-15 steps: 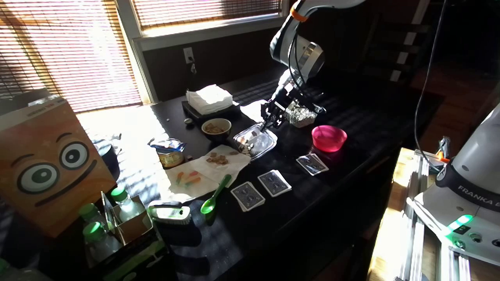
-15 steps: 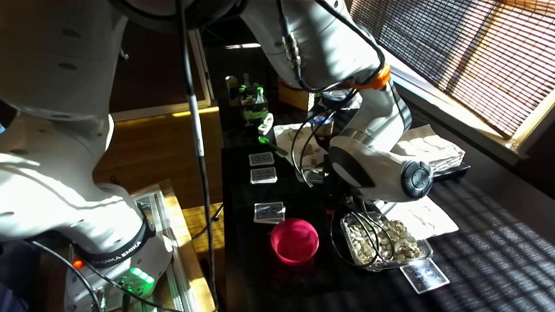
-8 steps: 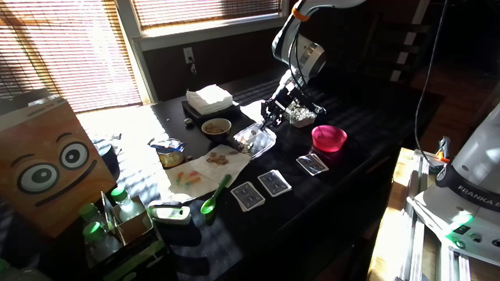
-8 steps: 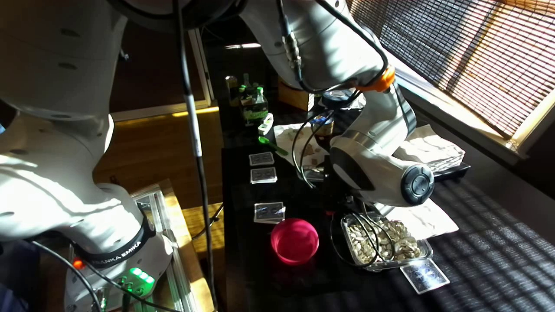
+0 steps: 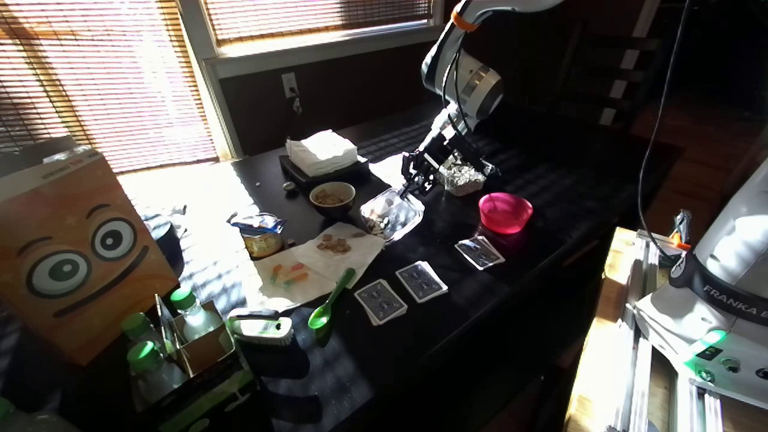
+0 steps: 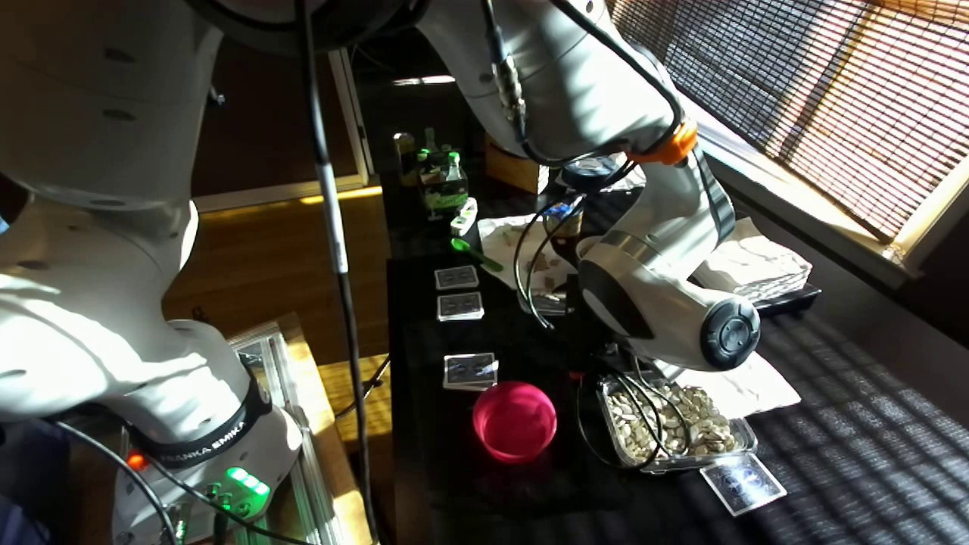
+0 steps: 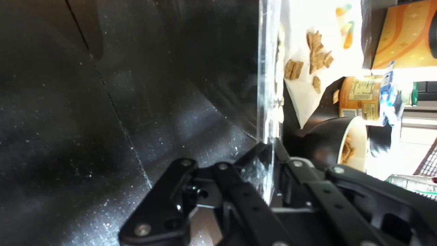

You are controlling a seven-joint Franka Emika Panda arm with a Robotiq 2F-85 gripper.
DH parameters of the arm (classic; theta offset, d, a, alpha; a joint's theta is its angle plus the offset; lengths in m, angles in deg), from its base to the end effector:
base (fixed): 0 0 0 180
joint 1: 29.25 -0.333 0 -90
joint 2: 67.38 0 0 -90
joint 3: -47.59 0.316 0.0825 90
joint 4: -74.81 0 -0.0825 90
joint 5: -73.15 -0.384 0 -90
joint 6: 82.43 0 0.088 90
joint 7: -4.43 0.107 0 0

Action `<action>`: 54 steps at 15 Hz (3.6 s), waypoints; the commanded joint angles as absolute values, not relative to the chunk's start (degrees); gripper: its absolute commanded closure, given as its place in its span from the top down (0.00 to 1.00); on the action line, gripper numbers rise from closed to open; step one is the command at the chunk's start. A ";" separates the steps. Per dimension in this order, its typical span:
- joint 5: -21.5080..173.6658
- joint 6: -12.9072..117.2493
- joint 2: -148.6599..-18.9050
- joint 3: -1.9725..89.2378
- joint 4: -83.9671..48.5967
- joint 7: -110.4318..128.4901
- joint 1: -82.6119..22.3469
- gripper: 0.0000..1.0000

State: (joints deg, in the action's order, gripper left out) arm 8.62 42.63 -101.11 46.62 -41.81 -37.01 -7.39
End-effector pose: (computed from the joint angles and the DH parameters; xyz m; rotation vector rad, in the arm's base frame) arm 0.5270 -0.1859 0.1329 -2.2284 0.6470 -0.0843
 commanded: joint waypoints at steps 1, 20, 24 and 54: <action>5.73 40.39 -102.32 45.11 -40.55 -39.35 -8.33 0.02; 1.14 35.44 -102.38 43.04 -40.76 -43.55 -8.40 0.02; 0.67 34.14 -102.64 42.39 -40.66 -44.02 -8.54 0.02; -0.93 28.38 -100.67 39.60 -40.90 -45.29 -8.40 0.02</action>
State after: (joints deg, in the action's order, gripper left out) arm 1.05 30.05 -101.18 40.65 -40.88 -44.12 -7.84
